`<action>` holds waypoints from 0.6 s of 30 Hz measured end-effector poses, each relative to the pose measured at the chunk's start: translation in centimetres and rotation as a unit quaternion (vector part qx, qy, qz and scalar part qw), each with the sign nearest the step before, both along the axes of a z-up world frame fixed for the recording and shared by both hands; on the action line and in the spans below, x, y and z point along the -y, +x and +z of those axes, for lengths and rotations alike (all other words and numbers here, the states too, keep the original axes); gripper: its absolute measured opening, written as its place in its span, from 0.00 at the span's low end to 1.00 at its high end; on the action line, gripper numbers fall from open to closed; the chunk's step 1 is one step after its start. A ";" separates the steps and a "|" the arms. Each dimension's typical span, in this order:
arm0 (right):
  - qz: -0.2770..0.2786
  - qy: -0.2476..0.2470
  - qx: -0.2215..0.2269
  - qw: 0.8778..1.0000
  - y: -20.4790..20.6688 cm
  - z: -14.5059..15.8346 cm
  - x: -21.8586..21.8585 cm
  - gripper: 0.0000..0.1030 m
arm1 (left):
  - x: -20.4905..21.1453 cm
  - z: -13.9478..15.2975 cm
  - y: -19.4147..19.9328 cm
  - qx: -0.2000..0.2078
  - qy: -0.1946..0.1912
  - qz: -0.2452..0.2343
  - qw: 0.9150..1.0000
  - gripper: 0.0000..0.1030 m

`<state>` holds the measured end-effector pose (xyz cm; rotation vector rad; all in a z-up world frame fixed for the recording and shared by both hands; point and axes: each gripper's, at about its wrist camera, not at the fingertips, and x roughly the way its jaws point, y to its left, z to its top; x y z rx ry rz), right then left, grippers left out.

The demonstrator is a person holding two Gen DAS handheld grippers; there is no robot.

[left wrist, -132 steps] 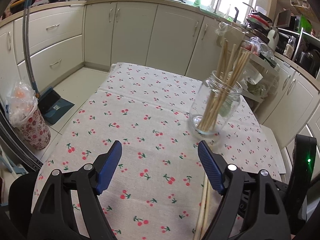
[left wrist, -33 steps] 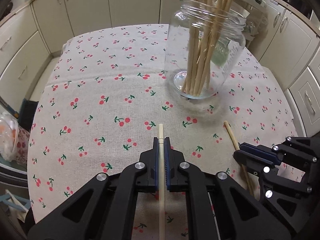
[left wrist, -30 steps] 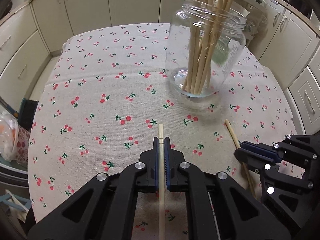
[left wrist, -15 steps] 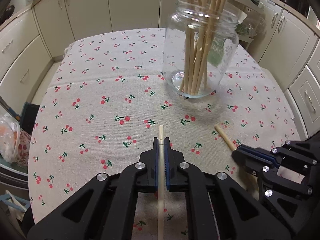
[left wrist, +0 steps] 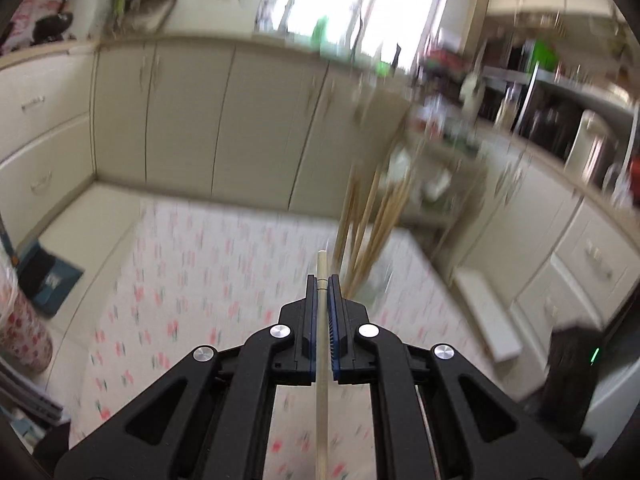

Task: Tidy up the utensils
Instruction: 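Lift both held sticks upright and carry them over the glass jar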

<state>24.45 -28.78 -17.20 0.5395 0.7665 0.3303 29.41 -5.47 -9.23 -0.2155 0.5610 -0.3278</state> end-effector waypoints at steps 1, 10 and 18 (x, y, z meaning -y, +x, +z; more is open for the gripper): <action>-0.003 0.005 0.008 1.000 0.1 0.4 0.2 0.05 | -0.2 1.3 0.1 0.022 -0.014 0.008 1.000 0.05; -0.032 0.031 0.078 0.996 -0.5 4.0 1.7 0.05 | 0.7 7.0 2.3 0.110 -0.066 0.036 0.991 0.05; -0.039 0.033 0.123 0.991 0.7 5.6 2.3 0.05 | 1.9 8.1 6.0 0.144 -0.101 0.079 0.981 0.05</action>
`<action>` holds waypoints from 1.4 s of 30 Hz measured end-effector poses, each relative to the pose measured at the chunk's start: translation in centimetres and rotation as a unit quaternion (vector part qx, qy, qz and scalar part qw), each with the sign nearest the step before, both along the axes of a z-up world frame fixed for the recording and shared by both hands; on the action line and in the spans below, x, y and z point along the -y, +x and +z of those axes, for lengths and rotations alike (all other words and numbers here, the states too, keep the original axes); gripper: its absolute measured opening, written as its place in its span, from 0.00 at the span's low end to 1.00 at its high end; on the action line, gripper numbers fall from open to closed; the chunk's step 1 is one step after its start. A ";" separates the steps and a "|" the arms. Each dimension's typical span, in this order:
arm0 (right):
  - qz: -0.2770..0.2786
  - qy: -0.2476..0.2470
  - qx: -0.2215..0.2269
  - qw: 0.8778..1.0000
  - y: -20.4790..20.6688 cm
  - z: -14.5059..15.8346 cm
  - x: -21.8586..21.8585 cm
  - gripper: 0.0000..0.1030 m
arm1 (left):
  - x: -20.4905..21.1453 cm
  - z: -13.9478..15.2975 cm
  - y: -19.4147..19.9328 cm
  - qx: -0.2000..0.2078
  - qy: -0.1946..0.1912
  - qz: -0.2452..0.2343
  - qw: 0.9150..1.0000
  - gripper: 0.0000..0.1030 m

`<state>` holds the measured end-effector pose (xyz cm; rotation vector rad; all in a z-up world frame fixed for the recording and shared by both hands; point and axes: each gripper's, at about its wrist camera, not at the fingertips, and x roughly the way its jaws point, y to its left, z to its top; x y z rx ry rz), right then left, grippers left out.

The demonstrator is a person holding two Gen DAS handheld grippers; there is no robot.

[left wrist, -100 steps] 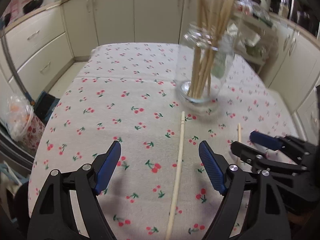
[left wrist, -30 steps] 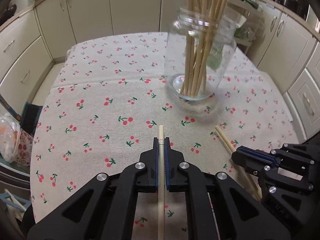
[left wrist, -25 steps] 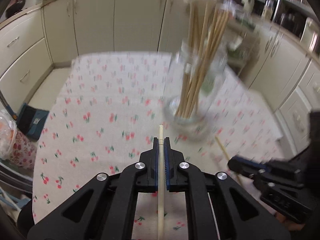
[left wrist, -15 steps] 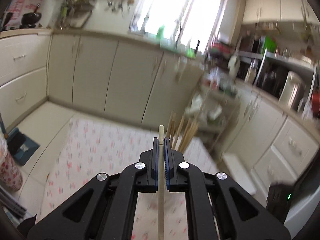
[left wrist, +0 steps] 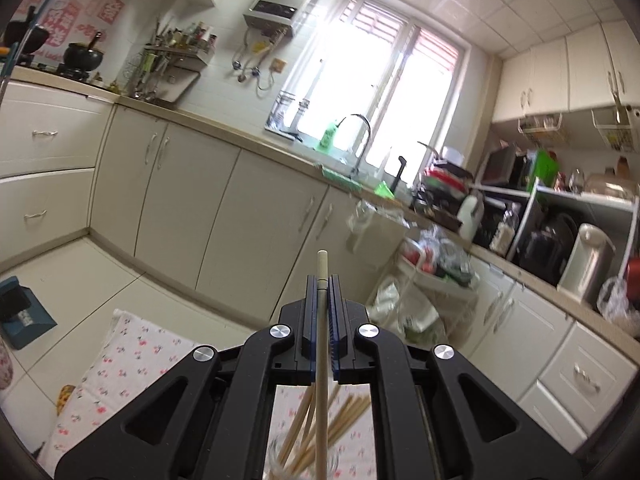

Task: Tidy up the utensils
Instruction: 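Lift both held sticks upright and carry them over the glass jar, then open the left gripper to drop its stick into the jar while the right gripper holds its stick above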

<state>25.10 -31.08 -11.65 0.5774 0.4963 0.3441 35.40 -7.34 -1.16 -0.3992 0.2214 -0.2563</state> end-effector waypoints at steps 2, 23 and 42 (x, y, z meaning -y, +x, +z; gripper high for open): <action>0.000 0.000 0.008 1.000 0.5 0.1 0.1 0.05 | 0.3 0.0 1.0 0.008 -0.007 0.012 1.000 0.05; -0.011 0.038 0.010 0.999 2.6 -2.9 1.9 0.05 | 3.3 -5.4 5.4 0.038 0.012 0.067 0.997 0.05; -0.010 0.046 0.001 0.999 2.6 -3.6 1.7 0.05 | 4.3 -8.0 3.7 0.049 0.052 0.065 0.995 0.05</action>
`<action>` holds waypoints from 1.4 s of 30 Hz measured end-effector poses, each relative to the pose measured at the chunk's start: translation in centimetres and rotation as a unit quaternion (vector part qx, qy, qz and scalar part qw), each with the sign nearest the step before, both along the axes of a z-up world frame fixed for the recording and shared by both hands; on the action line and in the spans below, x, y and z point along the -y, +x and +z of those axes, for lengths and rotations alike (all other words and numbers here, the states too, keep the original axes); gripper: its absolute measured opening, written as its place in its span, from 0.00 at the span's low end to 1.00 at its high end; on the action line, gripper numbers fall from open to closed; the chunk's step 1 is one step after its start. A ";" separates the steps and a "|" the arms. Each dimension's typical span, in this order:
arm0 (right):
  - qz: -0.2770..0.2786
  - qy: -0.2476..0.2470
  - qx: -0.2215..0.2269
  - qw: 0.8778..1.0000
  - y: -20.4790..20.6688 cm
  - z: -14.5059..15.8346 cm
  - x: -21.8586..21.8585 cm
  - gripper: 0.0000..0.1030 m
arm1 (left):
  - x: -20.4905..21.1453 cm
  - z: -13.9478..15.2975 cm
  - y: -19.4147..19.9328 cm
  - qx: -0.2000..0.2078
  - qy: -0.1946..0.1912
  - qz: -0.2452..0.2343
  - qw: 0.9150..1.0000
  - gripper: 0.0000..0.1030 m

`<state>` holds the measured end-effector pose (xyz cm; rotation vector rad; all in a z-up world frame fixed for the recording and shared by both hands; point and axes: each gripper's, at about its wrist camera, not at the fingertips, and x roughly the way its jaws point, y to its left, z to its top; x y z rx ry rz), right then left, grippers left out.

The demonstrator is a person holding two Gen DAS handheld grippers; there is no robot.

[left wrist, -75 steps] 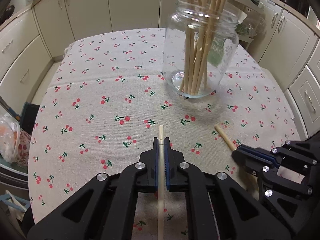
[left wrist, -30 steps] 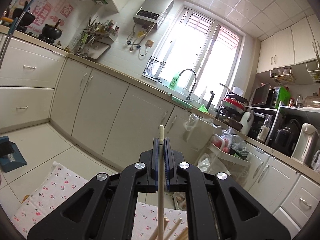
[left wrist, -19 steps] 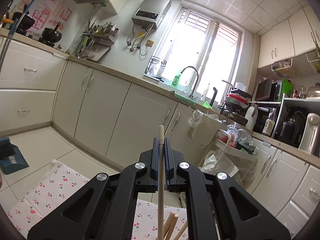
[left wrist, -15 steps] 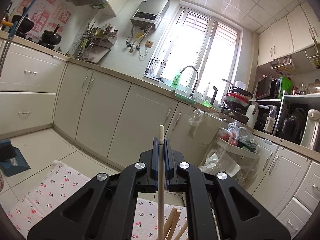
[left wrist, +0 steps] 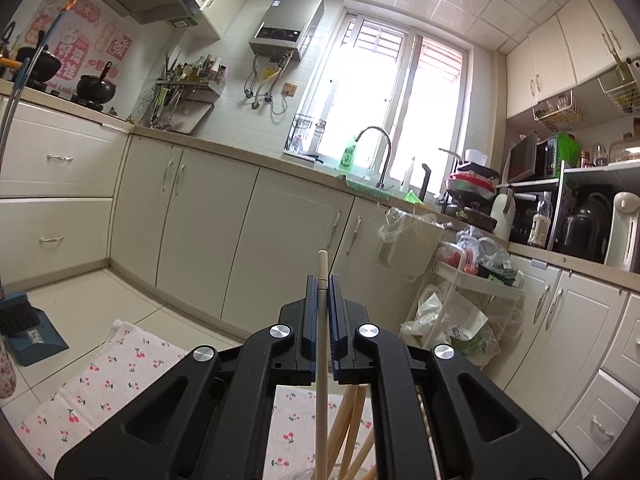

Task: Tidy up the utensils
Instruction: 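Open the left gripper to drop its stick into the jar while the right gripper holds its stick above, then lower the right gripper's stick into the jar and open it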

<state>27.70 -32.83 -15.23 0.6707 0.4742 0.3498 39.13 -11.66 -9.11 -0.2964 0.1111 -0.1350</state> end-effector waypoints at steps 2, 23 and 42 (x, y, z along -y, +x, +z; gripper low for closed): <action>-0.001 -0.001 0.001 1.000 0.0 0.0 0.1 0.05 | -0.1 -0.3 -0.2 -0.004 0.002 -0.001 1.000 0.05; -0.018 -0.003 0.035 0.999 -0.6 2.0 0.1 0.05 | -0.7 -2.2 -2.8 -0.067 0.048 -0.049 0.995 0.05; -0.176 -0.003 0.155 0.972 7.1 8.8 -3.7 0.05 | -9.0 -7.0 -8.1 -0.146 0.021 0.015 0.989 0.37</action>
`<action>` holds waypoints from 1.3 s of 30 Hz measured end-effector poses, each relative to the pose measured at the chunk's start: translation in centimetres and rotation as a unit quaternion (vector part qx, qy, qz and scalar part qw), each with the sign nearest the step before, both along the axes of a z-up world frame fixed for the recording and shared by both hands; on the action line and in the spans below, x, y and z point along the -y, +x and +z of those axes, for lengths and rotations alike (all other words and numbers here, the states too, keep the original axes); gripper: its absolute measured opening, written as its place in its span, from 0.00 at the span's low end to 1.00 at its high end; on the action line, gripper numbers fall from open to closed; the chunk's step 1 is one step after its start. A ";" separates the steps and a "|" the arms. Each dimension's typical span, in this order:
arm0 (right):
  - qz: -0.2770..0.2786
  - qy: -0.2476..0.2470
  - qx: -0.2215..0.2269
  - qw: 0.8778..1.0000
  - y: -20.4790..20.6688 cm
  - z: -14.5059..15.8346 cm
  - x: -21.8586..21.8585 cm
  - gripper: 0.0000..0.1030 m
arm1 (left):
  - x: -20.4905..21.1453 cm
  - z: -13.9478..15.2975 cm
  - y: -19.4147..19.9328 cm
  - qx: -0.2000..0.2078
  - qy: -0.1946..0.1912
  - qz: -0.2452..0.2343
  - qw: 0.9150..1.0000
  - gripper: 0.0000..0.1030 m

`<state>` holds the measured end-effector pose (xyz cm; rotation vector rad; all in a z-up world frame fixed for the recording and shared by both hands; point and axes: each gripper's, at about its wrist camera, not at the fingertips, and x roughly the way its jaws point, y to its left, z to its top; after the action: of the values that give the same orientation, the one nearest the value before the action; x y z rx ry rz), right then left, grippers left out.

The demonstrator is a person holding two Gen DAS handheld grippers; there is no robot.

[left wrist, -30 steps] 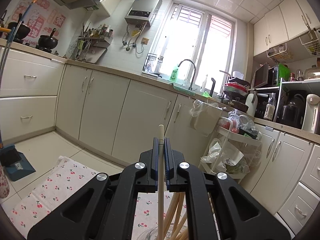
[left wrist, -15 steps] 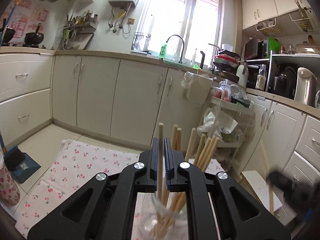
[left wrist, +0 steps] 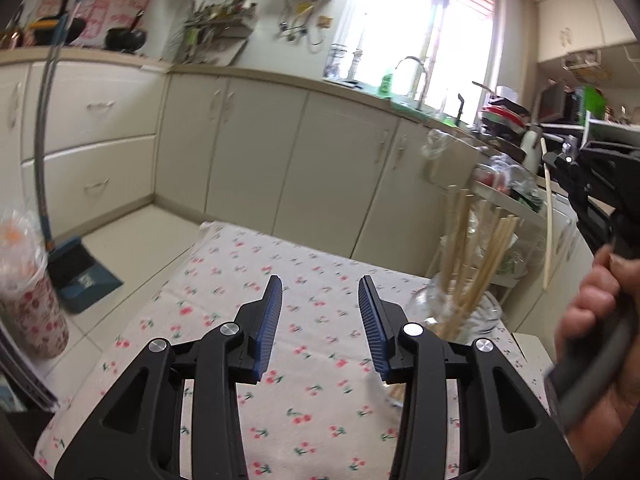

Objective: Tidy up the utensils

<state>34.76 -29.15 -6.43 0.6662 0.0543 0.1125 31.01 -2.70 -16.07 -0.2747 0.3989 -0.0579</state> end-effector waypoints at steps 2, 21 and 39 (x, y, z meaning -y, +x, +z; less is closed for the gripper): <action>-0.009 -0.021 0.002 1.000 0.7 -0.1 -1.1 0.05 | -0.6 -0.4 0.1 -0.002 -0.009 0.008 1.000 0.37; -0.029 -0.235 -0.004 0.971 -1.7 -3.2 -8.0 0.05 | -1.3 -1.6 1.4 -0.013 -0.031 0.013 0.999 0.41; 0.045 -0.246 -0.114 0.962 -10.1 -2.8 -7.1 0.67 | -0.3 2.0 -1.9 -0.088 0.035 -0.006 0.995 0.76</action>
<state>24.66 -22.09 -9.23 0.1758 0.3240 0.1039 29.08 -2.40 -14.08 -0.2091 0.5772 -0.0313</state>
